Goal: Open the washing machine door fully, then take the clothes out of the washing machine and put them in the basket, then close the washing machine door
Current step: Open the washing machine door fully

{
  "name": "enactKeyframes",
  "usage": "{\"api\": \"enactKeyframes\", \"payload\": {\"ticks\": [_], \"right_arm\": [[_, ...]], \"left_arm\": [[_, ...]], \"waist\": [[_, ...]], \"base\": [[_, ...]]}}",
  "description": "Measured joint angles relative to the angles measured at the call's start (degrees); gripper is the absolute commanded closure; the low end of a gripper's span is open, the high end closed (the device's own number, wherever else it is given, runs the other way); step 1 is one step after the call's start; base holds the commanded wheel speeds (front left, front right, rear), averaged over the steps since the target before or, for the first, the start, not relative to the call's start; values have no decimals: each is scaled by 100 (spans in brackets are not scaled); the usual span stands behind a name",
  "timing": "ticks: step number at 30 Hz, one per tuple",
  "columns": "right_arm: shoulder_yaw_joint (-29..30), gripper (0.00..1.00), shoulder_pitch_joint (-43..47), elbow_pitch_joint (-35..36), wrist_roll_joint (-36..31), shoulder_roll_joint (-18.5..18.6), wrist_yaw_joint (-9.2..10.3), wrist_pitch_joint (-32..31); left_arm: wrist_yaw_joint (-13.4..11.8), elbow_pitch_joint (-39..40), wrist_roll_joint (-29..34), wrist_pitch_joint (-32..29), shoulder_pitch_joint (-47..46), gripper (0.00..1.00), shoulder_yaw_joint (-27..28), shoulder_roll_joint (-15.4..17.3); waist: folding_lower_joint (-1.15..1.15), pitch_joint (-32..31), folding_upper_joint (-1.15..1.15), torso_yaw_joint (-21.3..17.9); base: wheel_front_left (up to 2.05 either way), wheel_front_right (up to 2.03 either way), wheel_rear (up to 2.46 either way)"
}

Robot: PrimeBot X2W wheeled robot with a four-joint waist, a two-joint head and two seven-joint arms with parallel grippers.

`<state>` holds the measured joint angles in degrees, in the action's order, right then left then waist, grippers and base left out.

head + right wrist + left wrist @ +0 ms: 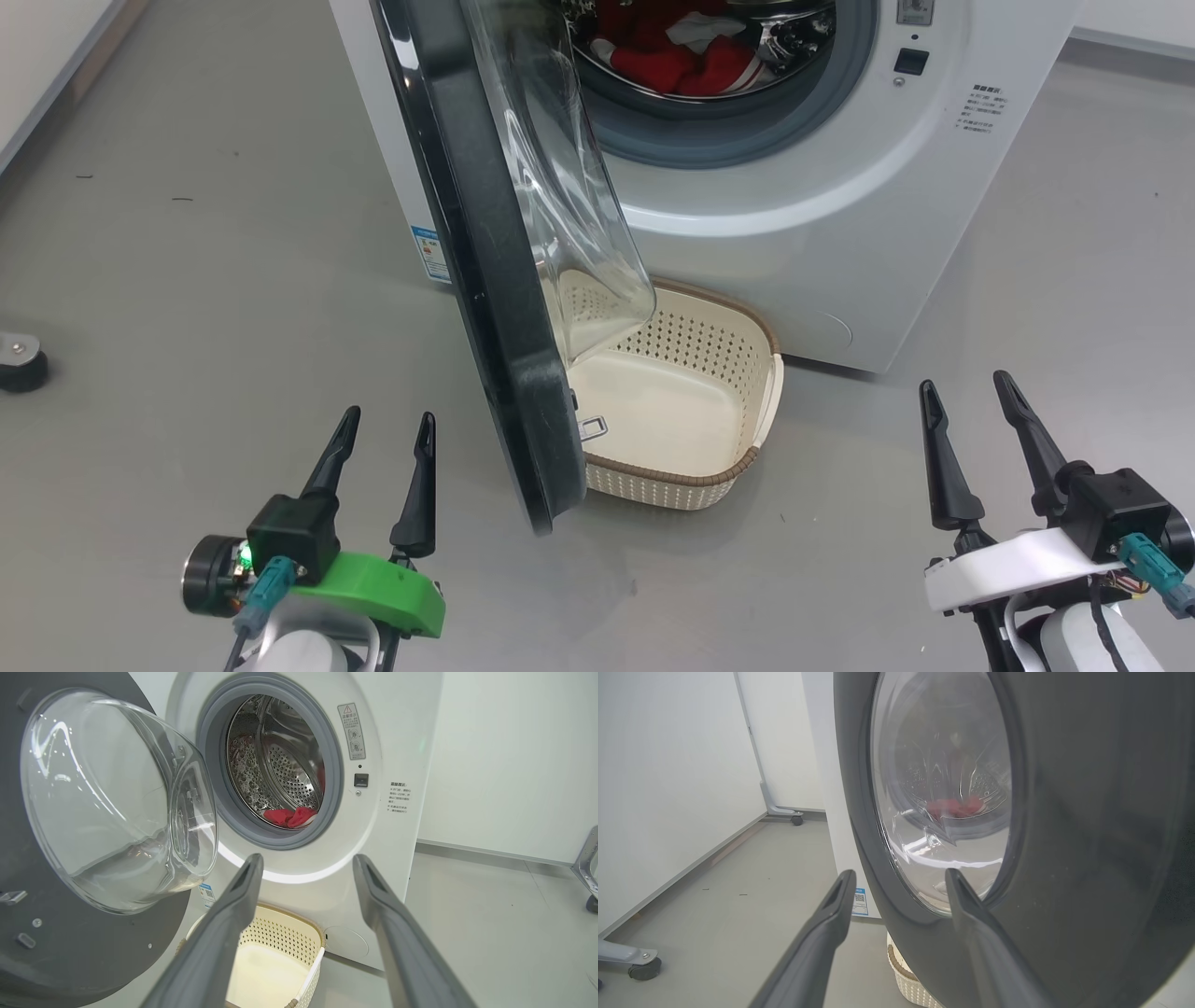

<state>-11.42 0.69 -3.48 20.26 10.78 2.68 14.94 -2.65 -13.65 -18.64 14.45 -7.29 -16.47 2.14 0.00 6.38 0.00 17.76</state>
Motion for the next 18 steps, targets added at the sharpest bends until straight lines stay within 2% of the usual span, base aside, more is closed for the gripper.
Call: {"api": "enactKeyframes", "payload": {"ticks": [18], "right_arm": [[194, 0, 54, -78, -294, -219, -57, 0]], "left_arm": [[-1, 0, -51, 0, 51, 0, -19, -1]], "waist": [[0, 13, 0, 12]], "base": [[0, 0, 0]]}}
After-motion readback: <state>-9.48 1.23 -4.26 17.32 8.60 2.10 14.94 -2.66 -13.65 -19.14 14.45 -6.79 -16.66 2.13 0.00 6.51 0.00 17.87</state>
